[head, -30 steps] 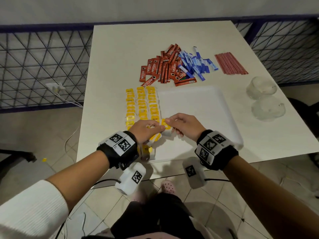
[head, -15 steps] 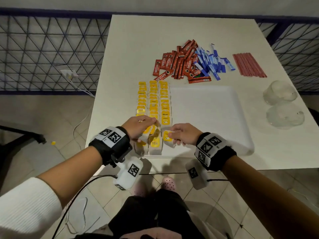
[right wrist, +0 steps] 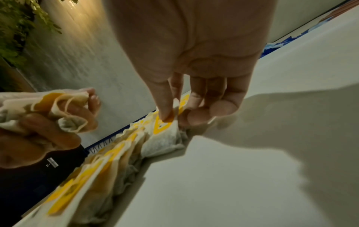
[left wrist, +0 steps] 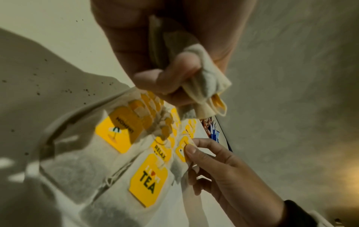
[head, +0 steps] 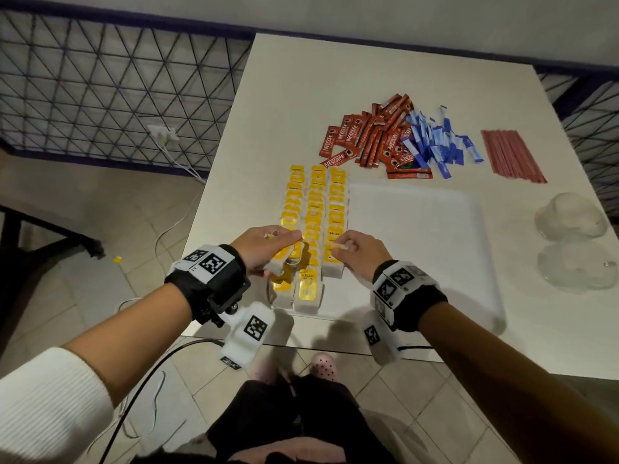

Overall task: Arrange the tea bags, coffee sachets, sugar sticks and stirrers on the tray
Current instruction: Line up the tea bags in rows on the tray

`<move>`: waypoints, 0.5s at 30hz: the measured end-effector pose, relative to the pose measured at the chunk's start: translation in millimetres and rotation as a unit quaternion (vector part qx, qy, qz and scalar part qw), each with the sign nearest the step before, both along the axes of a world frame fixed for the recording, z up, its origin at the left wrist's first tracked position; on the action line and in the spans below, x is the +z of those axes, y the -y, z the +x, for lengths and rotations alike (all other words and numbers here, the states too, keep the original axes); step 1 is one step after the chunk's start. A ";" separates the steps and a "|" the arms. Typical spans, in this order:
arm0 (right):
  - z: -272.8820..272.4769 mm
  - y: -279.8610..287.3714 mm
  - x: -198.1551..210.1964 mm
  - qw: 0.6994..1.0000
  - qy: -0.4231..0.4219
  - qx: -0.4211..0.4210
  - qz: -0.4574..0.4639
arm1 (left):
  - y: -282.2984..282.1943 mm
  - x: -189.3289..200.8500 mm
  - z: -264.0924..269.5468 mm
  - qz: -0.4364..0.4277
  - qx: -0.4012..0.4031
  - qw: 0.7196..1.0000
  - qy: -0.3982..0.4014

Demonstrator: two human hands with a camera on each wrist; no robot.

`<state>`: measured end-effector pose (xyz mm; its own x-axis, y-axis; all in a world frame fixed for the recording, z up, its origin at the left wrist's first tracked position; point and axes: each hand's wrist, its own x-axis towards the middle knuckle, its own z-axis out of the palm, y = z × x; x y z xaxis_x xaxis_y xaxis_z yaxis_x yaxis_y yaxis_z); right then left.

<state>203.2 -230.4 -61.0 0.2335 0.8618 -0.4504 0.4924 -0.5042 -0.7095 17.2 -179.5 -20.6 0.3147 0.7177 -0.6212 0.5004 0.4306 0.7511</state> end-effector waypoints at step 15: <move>3.4 9.5 34.8 0.996 -0.083 -0.018 0.040 | -2.5 0.5 19.6 0.018 0.016 0.999 0.033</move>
<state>206.6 -239.9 -26.1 0.1933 0.8891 -0.4150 0.3482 -0.4576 -0.8181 36.8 -177.1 -20.1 0.3304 0.7501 -0.5729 0.4352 0.4175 0.7977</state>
